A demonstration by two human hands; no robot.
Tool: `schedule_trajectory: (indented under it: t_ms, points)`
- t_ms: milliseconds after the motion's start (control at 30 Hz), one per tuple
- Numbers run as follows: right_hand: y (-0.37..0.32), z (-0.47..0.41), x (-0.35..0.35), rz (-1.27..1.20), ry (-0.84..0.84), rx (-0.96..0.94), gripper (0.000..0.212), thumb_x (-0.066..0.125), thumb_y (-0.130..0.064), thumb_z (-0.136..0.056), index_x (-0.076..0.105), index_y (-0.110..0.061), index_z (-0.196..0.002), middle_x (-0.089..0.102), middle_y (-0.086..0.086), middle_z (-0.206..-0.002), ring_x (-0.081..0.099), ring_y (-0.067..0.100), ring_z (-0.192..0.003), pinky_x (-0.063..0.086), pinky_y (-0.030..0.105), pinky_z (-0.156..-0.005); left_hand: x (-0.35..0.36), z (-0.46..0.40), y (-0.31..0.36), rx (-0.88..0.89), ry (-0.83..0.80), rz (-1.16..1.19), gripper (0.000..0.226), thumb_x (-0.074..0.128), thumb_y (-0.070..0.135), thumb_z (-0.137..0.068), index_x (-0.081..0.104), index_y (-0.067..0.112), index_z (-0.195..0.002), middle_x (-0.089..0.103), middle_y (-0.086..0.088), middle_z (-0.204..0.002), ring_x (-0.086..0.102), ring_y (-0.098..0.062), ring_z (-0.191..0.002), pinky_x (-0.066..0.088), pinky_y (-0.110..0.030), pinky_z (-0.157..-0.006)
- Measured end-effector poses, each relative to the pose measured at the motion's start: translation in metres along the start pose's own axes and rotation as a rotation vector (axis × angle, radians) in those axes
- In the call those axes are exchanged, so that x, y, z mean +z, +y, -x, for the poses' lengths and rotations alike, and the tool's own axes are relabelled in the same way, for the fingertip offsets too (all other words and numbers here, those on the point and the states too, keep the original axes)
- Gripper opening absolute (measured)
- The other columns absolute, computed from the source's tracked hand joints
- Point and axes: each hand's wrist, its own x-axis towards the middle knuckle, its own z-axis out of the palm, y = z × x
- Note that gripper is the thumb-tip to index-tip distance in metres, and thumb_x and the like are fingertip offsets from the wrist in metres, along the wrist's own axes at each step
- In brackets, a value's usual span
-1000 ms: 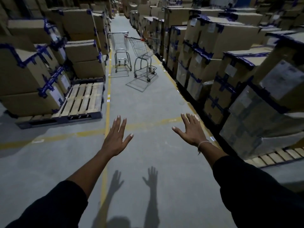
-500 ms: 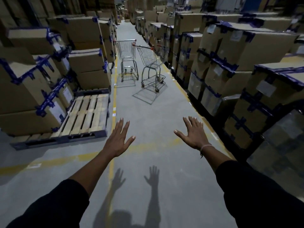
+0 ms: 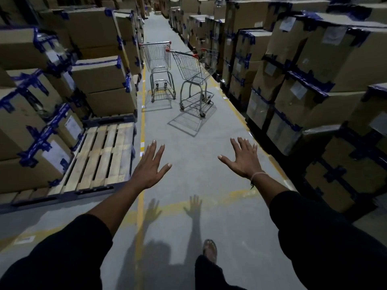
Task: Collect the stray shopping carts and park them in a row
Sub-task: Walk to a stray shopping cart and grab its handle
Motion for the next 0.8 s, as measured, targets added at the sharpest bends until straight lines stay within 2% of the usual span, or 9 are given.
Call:
schedule_trajectory:
  t_ms: [133, 533, 800]
  points:
    - [0.011, -0.109, 0.012, -0.003, -0.017, -0.023, 0.115, 0.02, -0.098, -0.076, 0.017, -0.028, -0.167, 0.01, 0.007, -0.175, 0.0, 0.028, -0.161, -0.009, 0.059, -0.126, 0.0, -0.099, -0.029, -0.031, -0.011, -0.047, 0.079, 0.033, 0.067, -0.103, 0.0, 0.033, -0.165, -0.025, 0.004, -0.169, -0.024, -0.015, -0.156, -0.002, -0.047, -0.129]
    - [0.009, -0.396, 0.021, 0.031, -0.066, -0.128, 0.116, 0.019, -0.1, -0.076, 0.019, -0.028, -0.167, 0.011, 0.008, -0.175, 0.001, 0.029, -0.161, -0.01, 0.061, -0.126, -0.023, -0.342, -0.107, -0.159, -0.009, -0.016, 0.08, 0.033, 0.068, -0.101, -0.001, 0.034, -0.165, -0.025, 0.004, -0.17, -0.022, -0.018, -0.157, -0.001, -0.054, -0.127]
    - [-0.017, -0.587, 0.06, 0.057, -0.065, -0.131, 0.115, 0.018, -0.098, -0.076, 0.017, -0.028, -0.167, 0.009, 0.008, -0.175, 0.0, 0.029, -0.161, -0.011, 0.06, -0.126, -0.027, -0.521, -0.206, -0.136, -0.003, -0.005, 0.08, 0.032, 0.07, -0.101, -0.003, 0.036, -0.165, -0.023, 0.003, -0.17, -0.02, -0.019, -0.158, -0.002, -0.053, -0.127]
